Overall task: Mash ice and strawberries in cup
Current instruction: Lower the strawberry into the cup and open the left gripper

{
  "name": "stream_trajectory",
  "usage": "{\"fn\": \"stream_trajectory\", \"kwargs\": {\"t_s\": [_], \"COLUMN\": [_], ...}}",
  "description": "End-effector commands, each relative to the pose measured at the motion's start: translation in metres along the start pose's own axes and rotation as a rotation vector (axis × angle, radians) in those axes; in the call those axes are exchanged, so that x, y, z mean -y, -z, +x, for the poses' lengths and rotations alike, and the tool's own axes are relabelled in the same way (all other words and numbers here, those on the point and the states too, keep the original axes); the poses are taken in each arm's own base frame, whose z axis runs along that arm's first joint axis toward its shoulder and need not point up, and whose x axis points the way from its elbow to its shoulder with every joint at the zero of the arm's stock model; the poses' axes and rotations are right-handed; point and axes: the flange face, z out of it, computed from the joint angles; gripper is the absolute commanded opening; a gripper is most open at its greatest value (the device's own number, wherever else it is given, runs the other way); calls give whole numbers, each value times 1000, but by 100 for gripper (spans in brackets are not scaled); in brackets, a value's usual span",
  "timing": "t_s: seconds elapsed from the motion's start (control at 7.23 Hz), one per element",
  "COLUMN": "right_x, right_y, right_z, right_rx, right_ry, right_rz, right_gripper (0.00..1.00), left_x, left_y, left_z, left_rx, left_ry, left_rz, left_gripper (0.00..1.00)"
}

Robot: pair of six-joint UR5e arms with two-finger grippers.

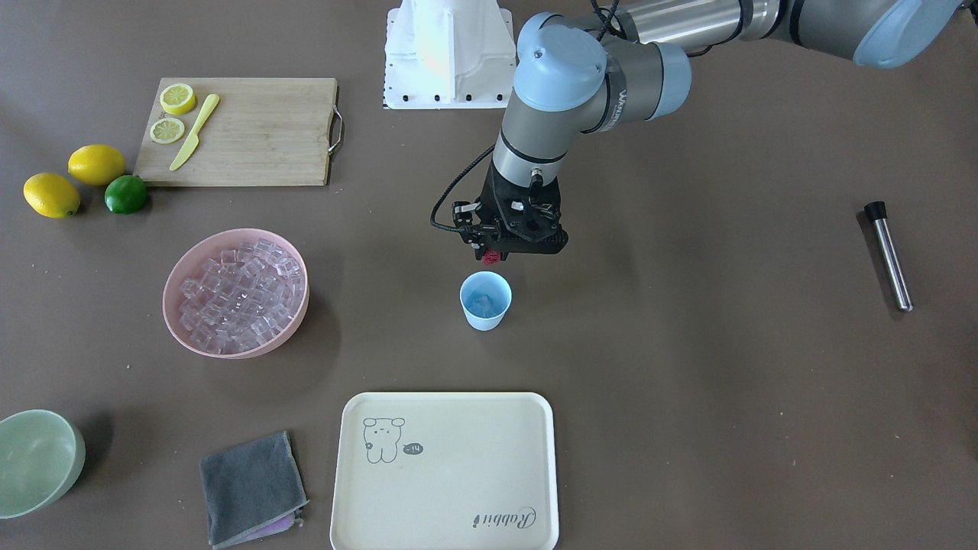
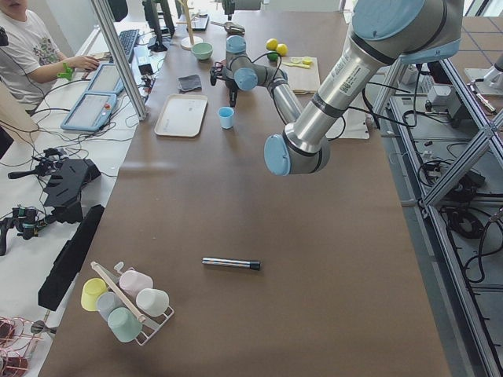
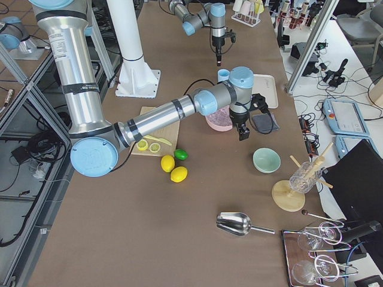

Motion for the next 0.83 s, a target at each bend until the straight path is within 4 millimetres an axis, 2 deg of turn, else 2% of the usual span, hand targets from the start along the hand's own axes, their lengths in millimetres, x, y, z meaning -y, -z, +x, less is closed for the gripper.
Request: {"fn": "stream_trajectory", "kwargs": {"t_s": [0.0,0.14,0.41,0.55,0.69], "right_x": [-1,-1,0,1,1], "right_y": [-1,-1,0,0,-1], "right_z": [1,1,0,0,1], "right_rx": [-4,-2,-3,-4,-4], "right_ry": [0,1,-1,-1,0], "right_rz": [-2,-1,0,0,-1], "right_gripper": [77,77,77,77,77], "left_x": [22,38,38,35,35], "left_y": [-14,-24,-35,-40,-40], "left_z": [-7,-7,-5,-6,-5], "left_rx": [-3,-8,-8,-2,-5], "left_ry": [0,4,5,5,7], "left_rz": [28,40,35,27,28], "left_gripper": [0,0,0,28,46]}}
